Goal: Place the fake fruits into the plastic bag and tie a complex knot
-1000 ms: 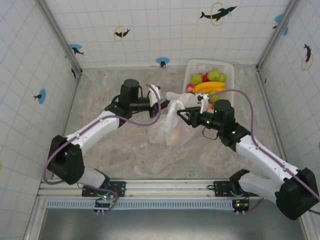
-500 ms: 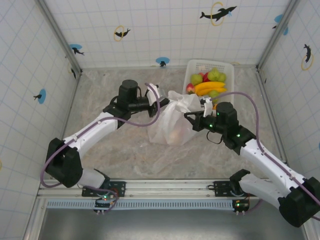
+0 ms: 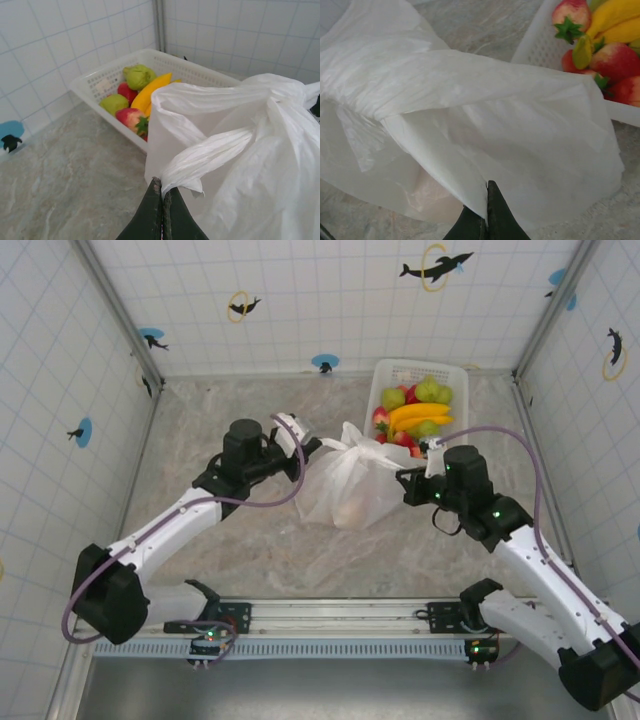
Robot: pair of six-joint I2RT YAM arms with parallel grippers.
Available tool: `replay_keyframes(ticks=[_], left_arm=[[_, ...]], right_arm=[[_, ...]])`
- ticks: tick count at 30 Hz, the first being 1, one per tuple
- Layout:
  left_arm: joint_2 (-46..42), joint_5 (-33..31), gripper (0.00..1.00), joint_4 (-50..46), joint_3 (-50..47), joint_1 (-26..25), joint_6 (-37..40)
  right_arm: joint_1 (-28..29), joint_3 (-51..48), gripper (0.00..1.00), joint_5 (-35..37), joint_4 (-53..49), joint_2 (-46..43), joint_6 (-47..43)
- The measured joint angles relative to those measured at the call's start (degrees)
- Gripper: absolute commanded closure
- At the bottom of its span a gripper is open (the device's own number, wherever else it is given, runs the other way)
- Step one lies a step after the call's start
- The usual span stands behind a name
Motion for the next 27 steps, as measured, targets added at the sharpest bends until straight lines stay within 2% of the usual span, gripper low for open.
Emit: replay_keyframes(ticks=[8, 18, 27], left_arm=[[-2.34, -9.07, 1.00, 1.31, -5.95, -0.44, -5.79], [-6.36, -17.42, 1.00, 1.86, -11.39, -0.72, -11.39], [-7.82, -18.99, 1.00, 1.60, -15.96, 1.53, -16.50]], right_arm=[[-2.10, 0.17, 1.00, 6.27, -3.41, 1.31, 0.07], [-5.77, -1.90, 1.00, 8.15, -0.72, 3.67, -0.42], [-6.95, -6.03, 1.00, 8.17, 2.71, 5.25, -1.11]])
